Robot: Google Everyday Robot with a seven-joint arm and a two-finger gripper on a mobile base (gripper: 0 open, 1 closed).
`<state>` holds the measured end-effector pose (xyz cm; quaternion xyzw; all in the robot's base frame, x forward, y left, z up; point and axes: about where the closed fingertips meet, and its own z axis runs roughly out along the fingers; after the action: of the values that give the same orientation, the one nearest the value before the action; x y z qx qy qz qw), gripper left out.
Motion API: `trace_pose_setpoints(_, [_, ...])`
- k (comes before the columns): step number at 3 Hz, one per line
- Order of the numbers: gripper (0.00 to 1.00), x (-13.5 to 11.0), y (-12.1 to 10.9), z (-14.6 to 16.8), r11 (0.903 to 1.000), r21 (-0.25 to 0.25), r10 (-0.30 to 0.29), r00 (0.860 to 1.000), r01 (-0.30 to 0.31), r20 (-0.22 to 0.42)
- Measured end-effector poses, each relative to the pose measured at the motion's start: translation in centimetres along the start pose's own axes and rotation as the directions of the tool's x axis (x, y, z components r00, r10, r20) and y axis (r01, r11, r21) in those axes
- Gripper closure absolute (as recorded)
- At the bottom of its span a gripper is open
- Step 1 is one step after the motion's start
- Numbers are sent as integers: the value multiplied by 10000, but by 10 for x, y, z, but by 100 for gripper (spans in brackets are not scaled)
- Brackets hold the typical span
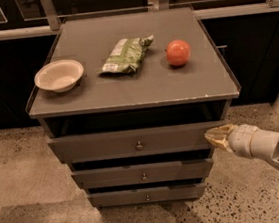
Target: Close top drawer
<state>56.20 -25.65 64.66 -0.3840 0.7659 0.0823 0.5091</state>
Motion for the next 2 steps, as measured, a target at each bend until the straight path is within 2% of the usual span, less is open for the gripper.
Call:
trace_pose_setpoints(1, [100, 4, -3, 3, 9999, 88, 82, 10000, -82, -16])
trace_pose_setpoints(2, [100, 32, 10, -11, 9985, -215, 502, 9986, -505, -141])
